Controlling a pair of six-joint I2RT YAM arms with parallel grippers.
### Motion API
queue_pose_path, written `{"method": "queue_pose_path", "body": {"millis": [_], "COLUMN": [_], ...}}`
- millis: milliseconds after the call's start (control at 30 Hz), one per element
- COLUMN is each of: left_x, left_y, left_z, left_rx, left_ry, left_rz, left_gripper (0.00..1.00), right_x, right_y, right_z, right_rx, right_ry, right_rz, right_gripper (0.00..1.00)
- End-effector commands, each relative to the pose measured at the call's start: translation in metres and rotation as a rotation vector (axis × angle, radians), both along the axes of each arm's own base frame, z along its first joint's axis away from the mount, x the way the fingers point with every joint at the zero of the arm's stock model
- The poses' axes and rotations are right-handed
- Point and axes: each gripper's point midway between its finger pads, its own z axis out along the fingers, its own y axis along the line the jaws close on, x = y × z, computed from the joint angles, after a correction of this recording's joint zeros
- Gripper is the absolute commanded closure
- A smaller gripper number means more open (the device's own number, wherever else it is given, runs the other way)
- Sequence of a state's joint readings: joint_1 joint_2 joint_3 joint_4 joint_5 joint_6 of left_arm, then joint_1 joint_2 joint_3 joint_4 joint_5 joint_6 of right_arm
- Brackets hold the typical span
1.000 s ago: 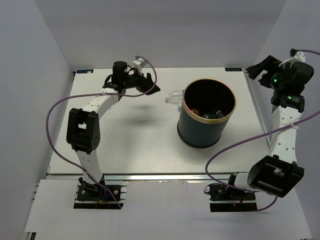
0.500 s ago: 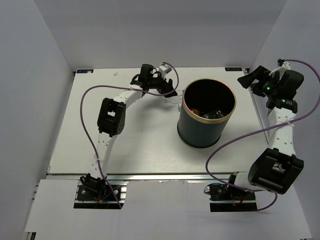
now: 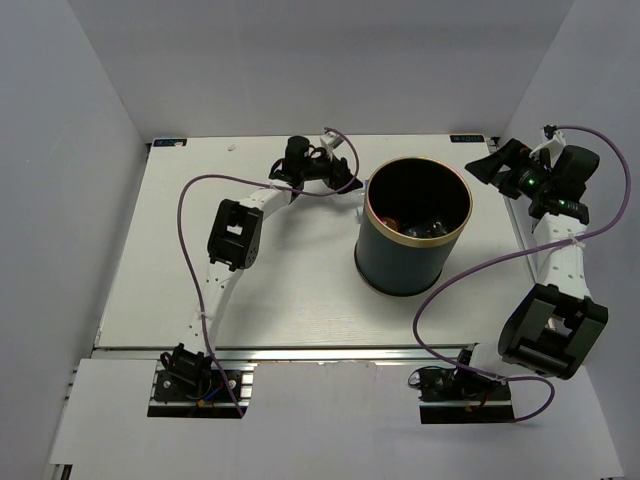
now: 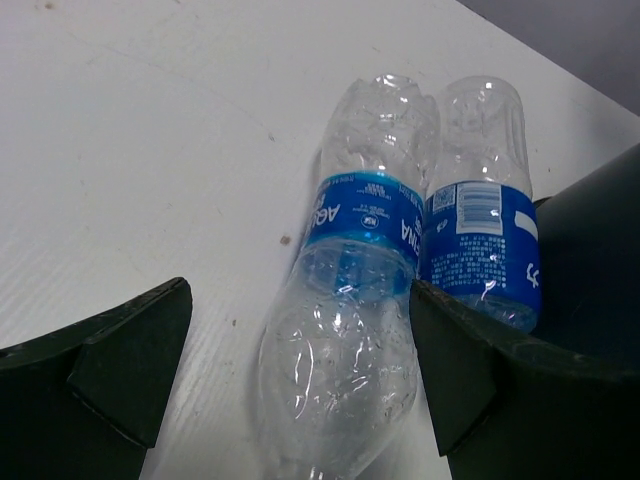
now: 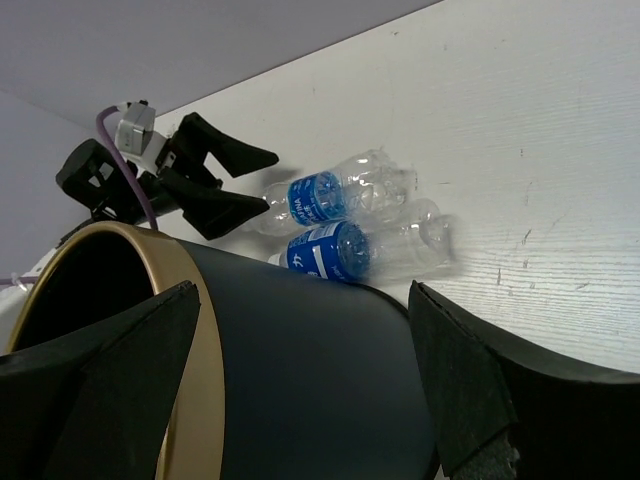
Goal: Put the plastic bottles in the bin
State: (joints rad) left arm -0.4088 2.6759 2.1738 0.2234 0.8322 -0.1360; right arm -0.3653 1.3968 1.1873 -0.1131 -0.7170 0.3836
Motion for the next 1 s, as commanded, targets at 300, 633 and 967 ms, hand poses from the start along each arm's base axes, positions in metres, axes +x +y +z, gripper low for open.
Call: {"method": "queue_pose_path", "body": {"millis": [300,633,967], "left_x": [-0.03,-0.015,-0.011], "left_y": [-0.013,0.006,0.016], "left_z": [0.0,-0.001,0.08], "left_rx": [-0.007,0.068,-0.086], "left_ry": [0.008,-0.012,-0.072], "left_rz": [-0.121,0.054,0.13], "left_gripper": [0.02,0.2,0.63], "right_x": [0.0,0.0,-0.007], "right_y": [0.0,-0.002,0.001], "right_z": [-0.001,-0.008,-0.014], "right_rx": [-0.004,0.004,0.037], "right_ry": [-0.02,-0.007,0.023], "right_rz": [0.008,-0.006,-0.027], "right_gripper": [0.11,0.11,0.11]}}
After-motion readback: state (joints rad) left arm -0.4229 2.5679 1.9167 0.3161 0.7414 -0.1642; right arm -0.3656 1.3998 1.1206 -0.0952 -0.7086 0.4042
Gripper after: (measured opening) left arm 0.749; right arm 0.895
